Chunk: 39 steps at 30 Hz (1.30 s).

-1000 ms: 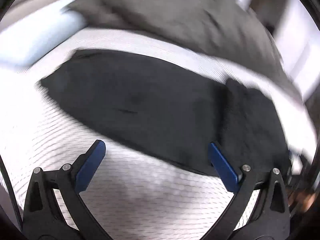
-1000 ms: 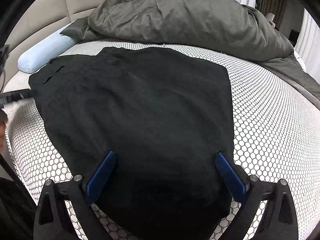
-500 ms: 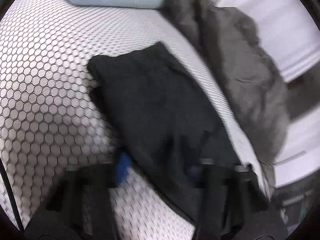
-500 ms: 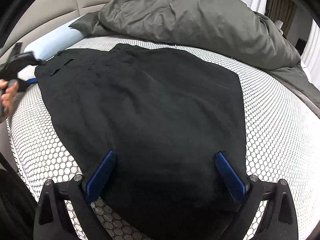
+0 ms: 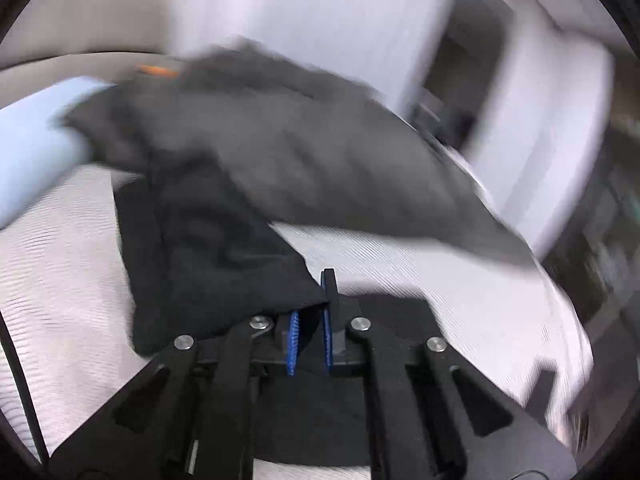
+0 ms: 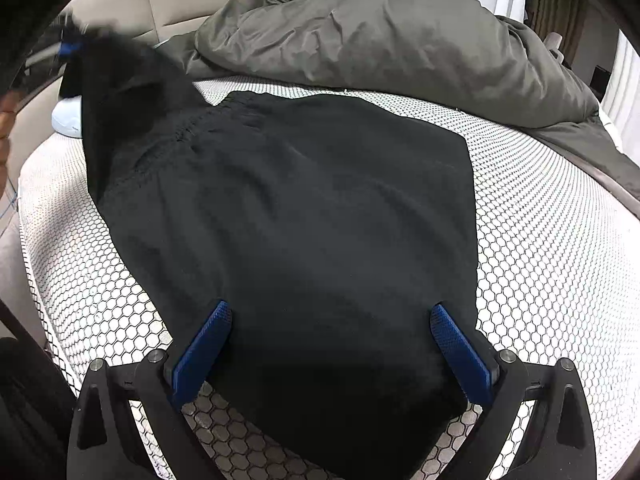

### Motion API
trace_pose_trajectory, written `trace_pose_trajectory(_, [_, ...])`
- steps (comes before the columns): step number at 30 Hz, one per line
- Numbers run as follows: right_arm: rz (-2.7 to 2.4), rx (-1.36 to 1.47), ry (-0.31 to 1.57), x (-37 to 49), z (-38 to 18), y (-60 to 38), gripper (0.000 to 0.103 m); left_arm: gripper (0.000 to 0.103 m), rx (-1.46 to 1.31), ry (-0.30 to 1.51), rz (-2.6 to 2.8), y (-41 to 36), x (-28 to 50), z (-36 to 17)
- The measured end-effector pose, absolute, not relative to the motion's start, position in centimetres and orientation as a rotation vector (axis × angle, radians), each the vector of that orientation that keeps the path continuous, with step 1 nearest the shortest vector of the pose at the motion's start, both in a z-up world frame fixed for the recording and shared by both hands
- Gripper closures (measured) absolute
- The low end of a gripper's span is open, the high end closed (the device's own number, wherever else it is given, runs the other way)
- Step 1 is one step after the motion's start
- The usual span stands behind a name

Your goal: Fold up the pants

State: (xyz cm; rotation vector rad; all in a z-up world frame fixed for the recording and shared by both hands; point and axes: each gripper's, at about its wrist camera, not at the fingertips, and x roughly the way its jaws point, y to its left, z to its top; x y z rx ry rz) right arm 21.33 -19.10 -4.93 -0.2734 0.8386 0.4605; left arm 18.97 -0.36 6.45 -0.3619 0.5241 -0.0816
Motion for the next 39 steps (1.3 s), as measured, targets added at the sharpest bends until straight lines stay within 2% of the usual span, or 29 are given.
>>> trace_pose_trajectory(2, [0.464, -0.245, 0.843, 21.2, -5.1, -19.8, 0.002, 0.087, -0.375, 0.645, -0.231, -4.2, 20.8, 4.4])
trace_pose_trajectory(5, [0.446, -0.22, 0.848, 21.0, -5.3, -21.0, 0.002, 0.086, -0.52, 0.863, -0.421, -6.9, 22.6, 0.3])
trace_pose_trajectory(9, [0.427, -0.196, 0.862, 20.9, -5.5, -22.3, 0.001, 0.083, -0.498, 0.89, -0.457, -7.5, 21.6, -0.6])
trace_pose_trajectory(12, [0.426, -0.179, 0.869, 20.7, -5.6, -23.3, 0.001, 0.063, -0.558, 0.826, -0.501, -5.2, 20.1, 0.4])
trace_pose_trajectory(14, [0.427, -0.173, 0.868, 20.7, -5.4, -23.6, 0.001, 0.044, -0.606, 0.774, -0.505, -2.7, 20.8, 0.7])
trace_pose_trajectory(16, [0.425, -0.17, 0.864, 20.6, -5.2, -23.8, 0.001, 0.04, -0.642, 0.715, -0.512, 0.2, 20.7, 1.9])
trace_pose_trajectory(21, [0.416, -0.187, 0.818, 19.8, -4.3, -23.2, 0.001, 0.038, -0.646, 0.686, -0.396, 5.8, 19.1, 1.8])
trace_pose_trajectory(31, [0.484, -0.128, 0.629, 20.0, -1.3, -18.2, 0.001, 0.038, -0.483, 0.886, -0.031, 8.7, 22.4, -5.1])
trace_pose_trajectory(39, [0.512, -0.376, 0.665, 21.6, -3.6, -8.6, 0.003, 0.037, -0.482, 0.923, -0.047, 10.7, 22.6, -6.9])
